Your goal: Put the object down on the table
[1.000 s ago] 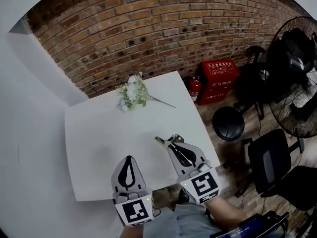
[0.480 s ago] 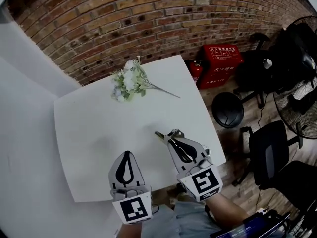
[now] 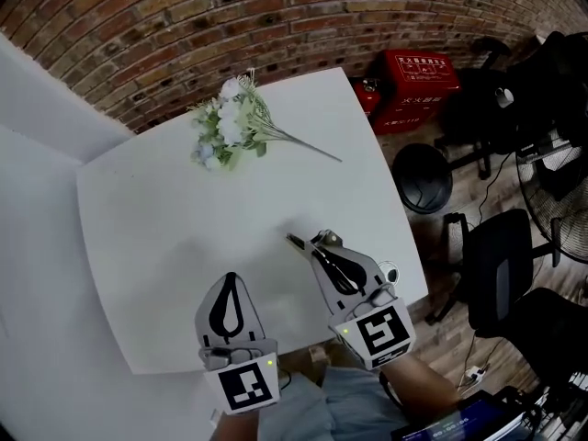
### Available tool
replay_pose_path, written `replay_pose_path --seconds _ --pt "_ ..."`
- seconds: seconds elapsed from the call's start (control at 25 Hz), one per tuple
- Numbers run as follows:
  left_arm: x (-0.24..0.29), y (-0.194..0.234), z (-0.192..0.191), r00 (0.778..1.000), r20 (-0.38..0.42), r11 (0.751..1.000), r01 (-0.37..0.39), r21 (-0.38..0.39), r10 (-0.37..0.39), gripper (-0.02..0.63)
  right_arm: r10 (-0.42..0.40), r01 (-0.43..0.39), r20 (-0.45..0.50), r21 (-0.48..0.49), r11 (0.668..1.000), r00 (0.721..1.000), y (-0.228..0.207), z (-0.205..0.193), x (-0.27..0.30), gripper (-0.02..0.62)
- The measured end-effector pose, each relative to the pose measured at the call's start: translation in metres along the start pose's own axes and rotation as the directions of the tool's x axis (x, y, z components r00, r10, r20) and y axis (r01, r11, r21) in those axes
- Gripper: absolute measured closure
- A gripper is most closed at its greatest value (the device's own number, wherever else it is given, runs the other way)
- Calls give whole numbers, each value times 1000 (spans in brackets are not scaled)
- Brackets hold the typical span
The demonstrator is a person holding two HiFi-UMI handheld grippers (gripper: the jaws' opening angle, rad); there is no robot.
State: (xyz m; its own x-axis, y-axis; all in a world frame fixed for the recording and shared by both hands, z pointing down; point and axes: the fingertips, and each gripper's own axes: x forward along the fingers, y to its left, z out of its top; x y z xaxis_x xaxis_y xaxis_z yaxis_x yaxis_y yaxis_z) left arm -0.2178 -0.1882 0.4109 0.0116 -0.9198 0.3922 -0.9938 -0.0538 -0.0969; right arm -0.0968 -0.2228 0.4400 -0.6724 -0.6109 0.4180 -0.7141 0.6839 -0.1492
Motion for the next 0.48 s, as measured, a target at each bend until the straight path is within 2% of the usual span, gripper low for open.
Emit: replay_pose_path --seconds 0.48 --pt "18 10 -22 999 -46 1000 16 -4 -17 597 -4 5 -46 28 1000 999 -1 -22 19 560"
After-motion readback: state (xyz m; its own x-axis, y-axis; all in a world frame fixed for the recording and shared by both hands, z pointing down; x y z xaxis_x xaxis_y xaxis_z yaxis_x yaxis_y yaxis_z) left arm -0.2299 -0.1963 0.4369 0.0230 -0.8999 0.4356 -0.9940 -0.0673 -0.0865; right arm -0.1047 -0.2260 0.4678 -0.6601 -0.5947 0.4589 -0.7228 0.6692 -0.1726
